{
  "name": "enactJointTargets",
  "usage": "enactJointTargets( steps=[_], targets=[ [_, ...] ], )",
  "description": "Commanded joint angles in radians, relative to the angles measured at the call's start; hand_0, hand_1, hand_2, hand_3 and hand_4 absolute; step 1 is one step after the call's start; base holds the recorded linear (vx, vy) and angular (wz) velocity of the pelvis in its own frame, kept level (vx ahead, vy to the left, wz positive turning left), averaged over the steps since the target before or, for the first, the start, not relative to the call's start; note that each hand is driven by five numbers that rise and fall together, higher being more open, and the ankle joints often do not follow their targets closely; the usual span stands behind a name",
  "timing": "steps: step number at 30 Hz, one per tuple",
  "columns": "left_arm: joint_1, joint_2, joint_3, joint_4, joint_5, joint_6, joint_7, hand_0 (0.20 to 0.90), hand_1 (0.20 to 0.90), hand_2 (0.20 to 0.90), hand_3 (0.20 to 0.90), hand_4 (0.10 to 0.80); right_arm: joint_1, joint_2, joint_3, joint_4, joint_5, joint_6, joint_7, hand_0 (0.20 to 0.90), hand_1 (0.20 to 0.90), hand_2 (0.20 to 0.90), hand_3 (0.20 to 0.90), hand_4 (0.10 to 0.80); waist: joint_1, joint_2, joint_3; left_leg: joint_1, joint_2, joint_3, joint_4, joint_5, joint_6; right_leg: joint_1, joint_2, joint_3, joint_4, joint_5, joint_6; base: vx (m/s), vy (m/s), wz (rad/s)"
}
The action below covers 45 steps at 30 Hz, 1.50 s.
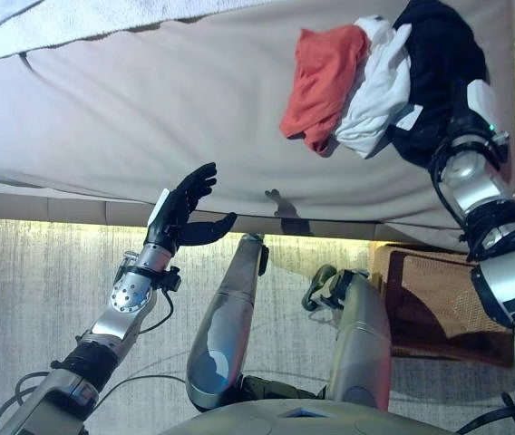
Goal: Pick up the clothes from the bed and place them into the basket
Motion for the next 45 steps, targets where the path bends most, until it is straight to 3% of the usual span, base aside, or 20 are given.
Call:
enactJointTargets(
  steps=[1,3,4,6,11,17,23,26,29,33,36,45],
  targets=[
    [0.037,0.034,0.09,-0.16,-0.057,-0.142,0.026,0.9,0.9,0.9,0.9,0.8,-0.112,-0.133,0.077,0.013,-0.03,0.032,0.032,0.9,0.9,0.9,0.9,0.8,0.009,0.027,-0.046,-0.015,-0.047,0.068,0.212,-0.236,0.107,-0.051,0.06,0.0,-0.043,0.102,0.0,-0.055,-0.01,0.04],
    [0.038,0.04,0.097,-0.172,-0.069,-0.14,0.023,0.9,0.9,0.9,0.9,0.8,-0.139,-0.139,0.1,0.023,-0.027,0.05,0.067,0.9,0.9,0.9,0.9,0.8,0.012,0.03,-0.046,-0.043,-0.05,0.068,0.239,-0.242,0.11,-0.08,0.058,0.003,-0.019,0.098,-0.001,-0.054,-0.009,0.06],
    [0.041,0.046,0.102,-0.183,-0.073,-0.134,0.021,0.9,0.9,0.9,0.9,0.8,-0.155,-0.147,0.115,0.027,-0.028,0.05,0.094,0.862,0.862,0.862,0.856,0.756,0.015,0.031,-0.046,-0.06,-0.051,0.067,0.258,-0.247,0.111,-0.097,0.056,0.004,-0.004,0.095,-0.003,-0.048,-0.013,0.06],
    [0.047,0.052,0.105,-0.195,-0.073,-0.13,0.018,0.9,0.9,0.9,0.9,0.8,-0.177,-0.159,0.136,0.034,-0.017,0.032,0.123,0.3,0.3,0.3,0.2,0.1,0.017,0.029,-0.046,-0.076,-0.051,0.066,0.276,-0.251,0.11,-0.112,0.056,0.004,0.012,0.092,-0.004,-0.019,-0.009,0.02],
    [0.07,0.071,0.118,-0.21,-0.09,-0.131,-0.011,0.9,0.9,0.9,0.9,0.8,-0.193,-0.18,0.155,0.031,-0.019,0.006,0.118,0.3,0.3,0.3,0.2,0.1,0.023,0.021,-0.046,-0.072,-0.052,0.062,0.298,-0.256,0.108,-0.106,0.056,0.0,0.023,0.094,0.0,-0.004,-0.009,0.06],
    [0.108,0.08,0.132,-0.227,-0.092,-0.14,-0.019,0.9,0.9,0.9,0.9,0.8,-0.153,-0.198,0.124,0.024,-0.01,-0.002,0.093,0.3,0.3,0.3,0.2,0.1,0.022,0.002,-0.046,0.038,-0.04,0.069,0.239,-0.236,0.096,0.017,0.063,-0.012,-0.052,0.114,0.009,0.033,0.011,-0.01],
    [0.141,0.078,0.14,-0.232,-0.094,-0.133,-0.058,0.9,0.9,0.9,0.9,0.8,-0.073,-0.235,0.047,0.014,0.0,-0.049,0.089,0.3,0.3,0.3,0.2,0.1,0.018,-0.032,-0.109,0.224,-0.029,0.074,0.055,-0.188,0.074,0.215,0.069,-0.029,-0.234,0.145,0.028,0.1,0.011,-0.01],
    [0.143,0.075,0.143,-0.235,-0.088,-0.109,-0.067,0.9,0.9,0.9,0.9,0.8,-0.024,-0.264,0.008,-0.006,0.008,-0.066,0.088,0.3,0.3,0.3,0.2,0.1,0.012,-0.055,-0.147,0.306,-0.013,0.082,-0.055,-0.133,0.068,0.311,0.069,-0.051,-0.341,0.178,0.019,0.08,-0.004,-0.07],
    [0.132,0.063,0.134,-0.223,-0.019,-0.065,-0.027,0.9,0.9,0.9,0.9,0.8,0.018,-0.288,-0.042,-0.029,0.032,-0.104,0.073,0.3,0.3,0.3,0.2,0.1,-0.004,-0.074,-0.179,0.394,0.007,0.09,-0.127,-0.117,0.062,0.415,0.089,-0.054,-0.442,0.192,0.013,0.068,-0.007,-0.05],
    [0.113,0.059,0.093,-0.129,0.059,0.019,0.019,0.9,0.9,0.9,0.9,0.8,0.039,-0.324,-0.079,-0.071,0.063,-0.159,0.07,0.3,0.3,0.3,0.2,0.1,-0.042,-0.111,-0.237,0.521,0.014,0.109,-0.251,-0.122,0.068,0.526,0.115,-0.008,-0.594,0.233,0.037,0.083,0.002,-0.27],
    [0.123,0.032,0.072,-0.06,0.011,0.068,0.017,0.9,0.9,0.9,0.9,0.8,0.102,-0.382,-0.114,-0.14,0.087,-0.225,0.092,0.3,0.3,0.3,0.2,0.1,-0.09,-0.134,-0.302,0.625,0.028,0.143,-0.376,-0.108,0.062,0.616,0.135,0.024,-0.728,0.265,0.051,0.119,0.043,-0.22],
    [0.119,-0.088,0.065,0.081,-0.033,0.067,-0.025,0.9,0.9,0.9,0.9,0.8,0.442,-0.447,-0.356,-0.35,0.121,-0.274,0.104,0.3,0.3,0.3,0.2,0.1,-0.211,-0.16,-0.421,0.829,0.059,0.215,-0.643,-0.056,0.048,0.747,0.177,0.126,-0.949,0.349,0.089,0.06,0.046,-0.28]
  ],
)
